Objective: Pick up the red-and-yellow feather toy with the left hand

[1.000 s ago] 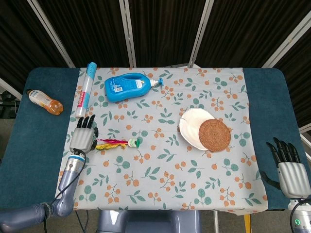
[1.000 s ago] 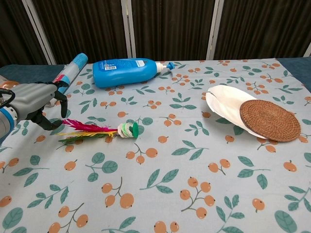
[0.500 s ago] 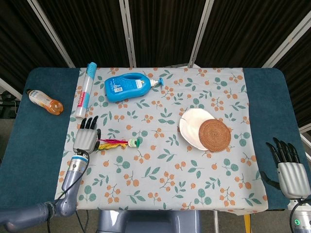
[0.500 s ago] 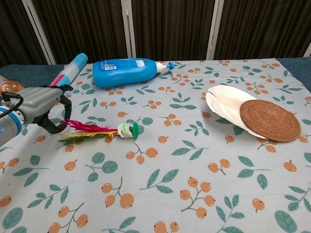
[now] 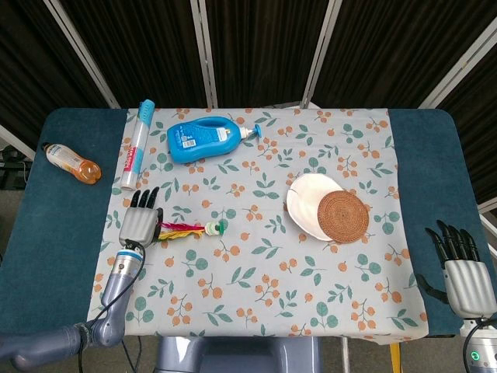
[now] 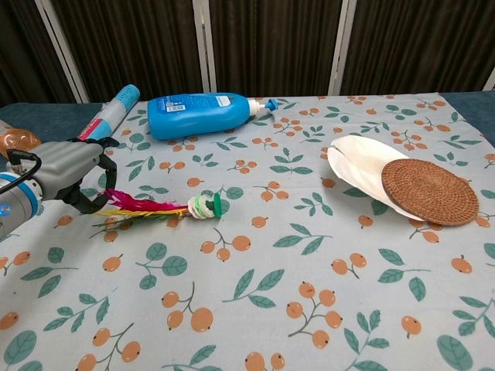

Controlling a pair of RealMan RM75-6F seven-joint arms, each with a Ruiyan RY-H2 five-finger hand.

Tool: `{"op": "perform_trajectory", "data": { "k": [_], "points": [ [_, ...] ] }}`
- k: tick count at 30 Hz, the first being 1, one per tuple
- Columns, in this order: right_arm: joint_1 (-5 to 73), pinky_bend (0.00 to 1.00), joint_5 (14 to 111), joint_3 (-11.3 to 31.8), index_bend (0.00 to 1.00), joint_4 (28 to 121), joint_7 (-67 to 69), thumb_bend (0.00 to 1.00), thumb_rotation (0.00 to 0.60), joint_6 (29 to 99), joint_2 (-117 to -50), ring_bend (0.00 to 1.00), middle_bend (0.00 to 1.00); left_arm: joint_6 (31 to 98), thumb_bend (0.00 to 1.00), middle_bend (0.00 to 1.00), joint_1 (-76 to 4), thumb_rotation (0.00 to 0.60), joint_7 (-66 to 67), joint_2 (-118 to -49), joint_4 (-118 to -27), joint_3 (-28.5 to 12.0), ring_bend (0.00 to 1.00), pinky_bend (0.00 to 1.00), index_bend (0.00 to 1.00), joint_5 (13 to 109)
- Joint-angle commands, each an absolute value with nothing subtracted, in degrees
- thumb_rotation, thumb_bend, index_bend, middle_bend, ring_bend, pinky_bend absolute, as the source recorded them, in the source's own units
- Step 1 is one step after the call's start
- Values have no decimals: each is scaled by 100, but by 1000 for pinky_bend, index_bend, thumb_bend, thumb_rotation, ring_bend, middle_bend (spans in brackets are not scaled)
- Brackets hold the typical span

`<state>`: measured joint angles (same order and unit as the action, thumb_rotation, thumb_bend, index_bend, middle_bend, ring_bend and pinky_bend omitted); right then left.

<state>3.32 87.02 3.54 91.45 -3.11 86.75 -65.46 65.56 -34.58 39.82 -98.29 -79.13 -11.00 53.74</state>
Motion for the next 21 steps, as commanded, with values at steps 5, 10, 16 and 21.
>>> {"op": "perform_trajectory", "data": {
  "k": [5, 10, 16, 21],
  "points": [
    [330, 0, 8706, 355, 111, 9147, -317, 153, 600, 8680, -6545, 0, 0, 6669, 530, 0, -3518, 600, 4037, -9599, -8265, -1149, 0, 0, 593, 5503],
    [329, 0, 8703, 358, 111, 9149, -327, 153, 600, 8680, -6548, 0, 0, 6771, 532, 0, -3606, 600, 4183, -9331, -8669, -1212, 0, 0, 597, 5643],
    [325, 0, 8702, 356, 111, 9153, -337, 152, 600, 8683, -6549, 0, 0, 6866, 530, 0, -3772, 600, 4477, -8955, -9196, -1315, 0, 0, 603, 5828],
    [327, 0, 8687, 366, 111, 9144, -350, 153, 600, 8680, -6556, 0, 0, 6981, 531, 0, -3947, 600, 4789, -8666, -9695, -1449, 0, 0, 605, 5965]
  ]
}}
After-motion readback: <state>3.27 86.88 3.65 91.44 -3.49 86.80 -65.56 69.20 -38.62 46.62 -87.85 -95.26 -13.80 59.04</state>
